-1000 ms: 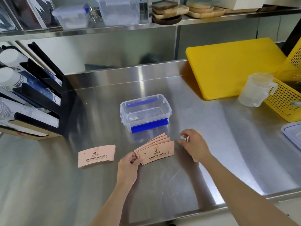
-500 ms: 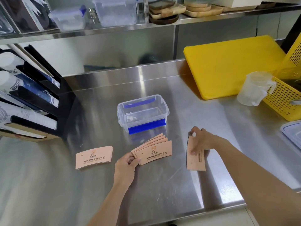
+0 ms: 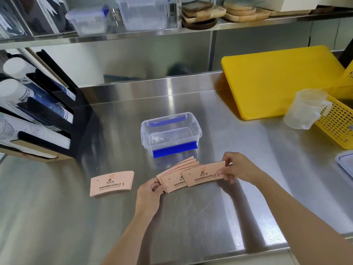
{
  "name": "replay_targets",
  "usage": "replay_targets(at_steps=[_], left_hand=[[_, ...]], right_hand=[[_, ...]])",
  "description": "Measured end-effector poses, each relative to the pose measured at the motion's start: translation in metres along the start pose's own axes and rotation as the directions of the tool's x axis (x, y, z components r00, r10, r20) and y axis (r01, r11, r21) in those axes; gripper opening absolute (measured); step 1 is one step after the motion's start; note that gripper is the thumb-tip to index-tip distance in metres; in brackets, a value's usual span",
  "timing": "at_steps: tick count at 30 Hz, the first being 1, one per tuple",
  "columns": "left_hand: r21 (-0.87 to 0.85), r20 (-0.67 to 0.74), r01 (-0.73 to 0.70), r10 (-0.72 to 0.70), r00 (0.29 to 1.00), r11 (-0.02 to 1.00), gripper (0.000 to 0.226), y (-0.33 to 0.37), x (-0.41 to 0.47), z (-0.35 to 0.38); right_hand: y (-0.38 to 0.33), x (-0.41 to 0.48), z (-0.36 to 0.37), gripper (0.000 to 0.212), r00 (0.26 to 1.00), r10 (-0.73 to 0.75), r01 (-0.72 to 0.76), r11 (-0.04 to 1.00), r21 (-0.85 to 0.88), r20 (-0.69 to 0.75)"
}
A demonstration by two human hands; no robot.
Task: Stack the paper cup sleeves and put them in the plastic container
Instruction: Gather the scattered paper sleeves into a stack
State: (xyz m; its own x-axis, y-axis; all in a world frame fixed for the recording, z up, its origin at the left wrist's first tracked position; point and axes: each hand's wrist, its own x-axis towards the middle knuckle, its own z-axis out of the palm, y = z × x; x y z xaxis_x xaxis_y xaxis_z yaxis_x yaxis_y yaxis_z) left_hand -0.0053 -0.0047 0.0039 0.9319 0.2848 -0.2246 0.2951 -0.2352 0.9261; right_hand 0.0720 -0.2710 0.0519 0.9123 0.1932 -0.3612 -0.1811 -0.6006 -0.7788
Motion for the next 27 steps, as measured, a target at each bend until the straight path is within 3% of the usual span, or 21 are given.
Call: replay_targets(at_steps=[3, 6, 8, 16, 23, 27], left_hand=[[0.013, 0.016, -0.01, 0.01, 1.0, 1.0, 0.019, 0.0, 0.001, -0.001], [0.029, 0.037, -0.017, 0.016, 0.999, 0.999, 0.023, 0.0, 0.002, -0.003], [0.037, 0.051, -0.019, 0.017, 0.999, 0.999, 0.034, 0.0, 0.003, -0.004], [0.026, 0.123, -0.035, 0.031, 0.992, 0.999, 0.044, -0.007, 0.003, -0.011], [0.061, 0.216, -0.081, 0.066, 0.974, 0.995, 0.033, -0.005, -0.009, -0.016], [0.128, 0.039, -0.081, 0.076, 0.996, 0.988, 0.017, -0.002, -0.012, -0.01]], right_hand=[[-0.004, 0.002, 0.021, 0.031, 1.0, 0.012, -0.012, 1.0, -0.028, 0.007], [-0.009, 0.006, 0.042, 0.071, 0.999, -0.005, 0.008, 0.996, -0.093, 0.039], [-0.013, 0.008, 0.053, 0.081, 0.996, -0.044, 0.051, 0.994, -0.097, 0.072], [-0.017, 0.011, 0.06, 0.03, 0.995, -0.075, 0.076, 0.997, -0.01, 0.066], [-0.012, 0.009, 0.068, 0.018, 0.998, -0.067, 0.067, 0.997, 0.044, -0.002], [-0.009, 0.003, 0.075, 0.013, 0.996, -0.075, 0.079, 0.993, 0.088, -0.045]])
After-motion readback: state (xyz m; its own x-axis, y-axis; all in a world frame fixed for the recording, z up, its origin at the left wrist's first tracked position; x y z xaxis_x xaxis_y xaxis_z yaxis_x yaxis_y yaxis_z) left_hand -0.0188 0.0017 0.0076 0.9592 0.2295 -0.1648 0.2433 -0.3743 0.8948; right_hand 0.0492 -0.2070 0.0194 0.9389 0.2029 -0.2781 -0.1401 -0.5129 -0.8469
